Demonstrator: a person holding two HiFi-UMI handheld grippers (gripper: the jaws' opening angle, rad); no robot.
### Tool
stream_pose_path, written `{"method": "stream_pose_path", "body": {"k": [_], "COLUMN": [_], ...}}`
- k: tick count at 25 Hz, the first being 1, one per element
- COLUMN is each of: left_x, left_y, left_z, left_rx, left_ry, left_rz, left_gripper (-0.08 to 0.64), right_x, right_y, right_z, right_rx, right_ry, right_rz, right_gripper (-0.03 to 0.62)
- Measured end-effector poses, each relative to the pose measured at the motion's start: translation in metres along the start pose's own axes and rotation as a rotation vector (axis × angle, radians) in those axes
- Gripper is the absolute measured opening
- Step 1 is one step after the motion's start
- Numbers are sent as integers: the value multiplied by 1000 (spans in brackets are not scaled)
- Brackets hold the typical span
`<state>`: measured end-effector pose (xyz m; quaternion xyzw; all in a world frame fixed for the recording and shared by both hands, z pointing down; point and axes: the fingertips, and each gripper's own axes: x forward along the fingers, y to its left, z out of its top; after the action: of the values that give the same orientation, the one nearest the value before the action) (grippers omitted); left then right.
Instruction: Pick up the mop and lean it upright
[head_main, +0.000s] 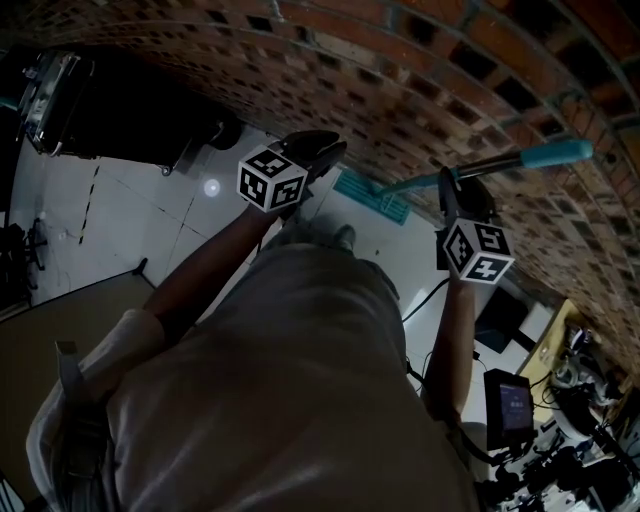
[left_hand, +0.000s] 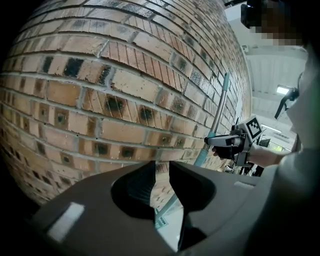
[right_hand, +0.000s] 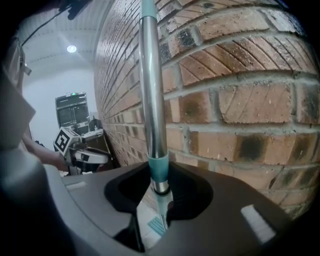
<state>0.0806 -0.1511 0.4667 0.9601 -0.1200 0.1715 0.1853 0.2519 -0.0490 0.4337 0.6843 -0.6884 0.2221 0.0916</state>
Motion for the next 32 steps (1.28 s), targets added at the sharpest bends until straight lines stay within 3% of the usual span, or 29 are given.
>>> {"method": "stream_pose_path", "body": {"k": [32], "left_x": [-6], "left_y": [27], "left_z": [-28], "left_rx": [-27], "left_ry": [77], "left_rz": [60], "left_gripper": [115], "right_x": [81], "right_y": [-2], "right_z": [-102], "right_rx": [-15], "right_ry": [178], "right_rz": [32], "right_gripper": [112]}}
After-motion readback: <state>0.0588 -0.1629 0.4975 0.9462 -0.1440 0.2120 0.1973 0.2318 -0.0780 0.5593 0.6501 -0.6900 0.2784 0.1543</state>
